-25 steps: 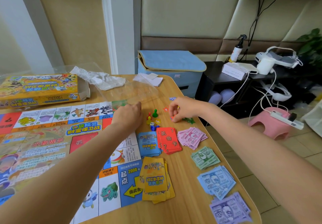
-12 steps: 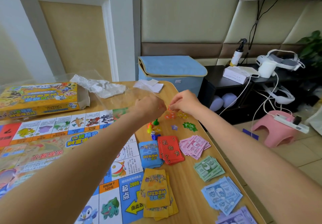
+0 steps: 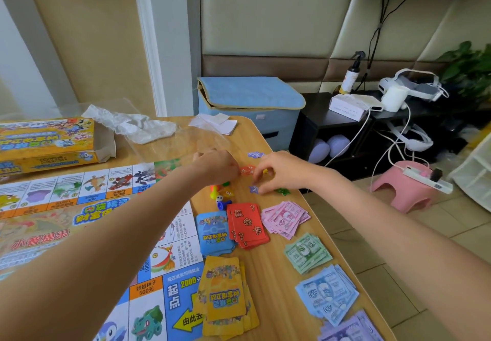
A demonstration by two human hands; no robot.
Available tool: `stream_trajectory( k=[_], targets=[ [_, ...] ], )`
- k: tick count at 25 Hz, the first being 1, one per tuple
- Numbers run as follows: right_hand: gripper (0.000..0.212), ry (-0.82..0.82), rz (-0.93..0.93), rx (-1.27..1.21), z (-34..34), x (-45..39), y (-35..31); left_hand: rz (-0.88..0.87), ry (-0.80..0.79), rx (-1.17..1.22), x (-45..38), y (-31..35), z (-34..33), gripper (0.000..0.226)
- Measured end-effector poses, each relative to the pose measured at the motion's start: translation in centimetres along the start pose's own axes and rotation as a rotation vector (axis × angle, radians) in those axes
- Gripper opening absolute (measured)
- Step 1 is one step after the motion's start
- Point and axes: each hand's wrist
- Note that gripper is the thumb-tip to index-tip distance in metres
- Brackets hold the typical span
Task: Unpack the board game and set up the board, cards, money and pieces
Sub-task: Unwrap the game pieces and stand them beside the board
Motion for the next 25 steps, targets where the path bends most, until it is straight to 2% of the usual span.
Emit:
stream_trajectory(
  k=[4,6,8,12,15,17,19,21,22,25],
  targets=[
    [0.021,0.001,0.029,0.028,-0.2,-0.5,-0.3,-0.034,0.012,0.064,0.5,0.0,-0.1,0.037],
    [0.019,-0.031,0.038,0.047,0.1,-0.8,-0.7,-0.087,0.088,0.023,1.3,0.3,0.0,0.035],
    [0.018,-0.096,0.021,0.046,0.3,-1.2,-0.9,-0.139,0.164,0.000,2.0,0.7,0.3,0.032],
    [0.011,-0.251,-0.017,0.089,0.7,-2.3,-1.5,-0.134,0.121,-0.002,2.4,1.5,0.1,0.027],
    [0.012,-0.305,0.022,0.092,1.7,-2.4,-1.7,-0.132,0.169,0.043,2.0,1.2,0.3,0.024],
    [0.014,-0.207,0.001,-0.070,2.9,-2.1,-1.2,-0.147,0.238,0.139,1.6,0.6,0.7,0.024],
    [0.017,0.073,-0.139,-0.375,4.0,-2.2,-0.1,-0.146,0.291,0.247,1.1,0.0,1.2,0.024],
    [0.017,0.309,-0.307,-0.547,4.2,-2.6,1.2,-0.146,0.293,0.270,1.0,-0.4,1.5,0.025],
    [0.015,0.353,-0.369,-0.561,3.9,-2.9,1.5,-0.157,0.281,0.257,1.0,-0.6,1.5,0.025],
    [0.007,0.327,-0.452,-0.593,2.5,-3.5,1.8,-0.178,0.241,0.215,0.9,-1.0,1.5,0.026]
  ],
)
Point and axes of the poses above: each hand's wrist, its own x-axis away from the middle knuckle, its own z-axis out of the back of the hand, y = z × x, and after that the axes turned 13 degrees about x, right-handed
